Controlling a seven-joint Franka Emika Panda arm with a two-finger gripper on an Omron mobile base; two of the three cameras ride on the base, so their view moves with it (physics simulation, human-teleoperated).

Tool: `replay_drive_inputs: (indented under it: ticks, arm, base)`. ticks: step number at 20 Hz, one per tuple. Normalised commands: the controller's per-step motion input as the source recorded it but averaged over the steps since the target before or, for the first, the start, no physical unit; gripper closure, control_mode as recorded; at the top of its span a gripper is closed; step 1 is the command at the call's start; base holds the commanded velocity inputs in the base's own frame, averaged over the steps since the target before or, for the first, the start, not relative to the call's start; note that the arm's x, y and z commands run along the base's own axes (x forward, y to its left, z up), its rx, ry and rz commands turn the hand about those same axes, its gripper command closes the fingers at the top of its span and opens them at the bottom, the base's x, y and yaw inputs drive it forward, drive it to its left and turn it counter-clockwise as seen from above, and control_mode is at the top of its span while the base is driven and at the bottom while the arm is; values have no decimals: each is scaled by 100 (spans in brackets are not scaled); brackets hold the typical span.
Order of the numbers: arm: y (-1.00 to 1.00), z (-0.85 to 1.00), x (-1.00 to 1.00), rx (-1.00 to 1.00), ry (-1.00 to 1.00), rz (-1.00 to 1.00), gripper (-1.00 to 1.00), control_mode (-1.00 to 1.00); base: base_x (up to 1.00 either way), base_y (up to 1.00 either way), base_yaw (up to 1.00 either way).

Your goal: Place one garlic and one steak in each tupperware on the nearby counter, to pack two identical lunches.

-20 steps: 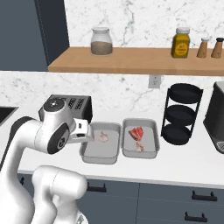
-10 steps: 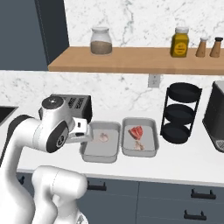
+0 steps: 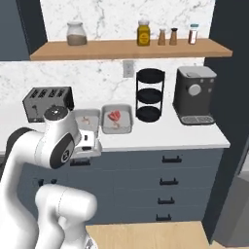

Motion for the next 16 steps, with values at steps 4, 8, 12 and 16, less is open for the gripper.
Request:
replay_drive_inputs:
  ticks: [4, 8, 12, 16]
  arm:
    - [0, 0, 0, 0, 0, 0, -100, 100]
    - [0, 0, 0, 0, 0, 0, -100, 100]
    - [0, 0, 0, 0, 0, 0, -100, 100]
    - [0, 0, 0, 0, 0, 0, -100, 100]
  base:
    - [-17, -100, -42]
    - [15, -100, -7]
    - [14, -100, 8]
    - [3, -100, 0]
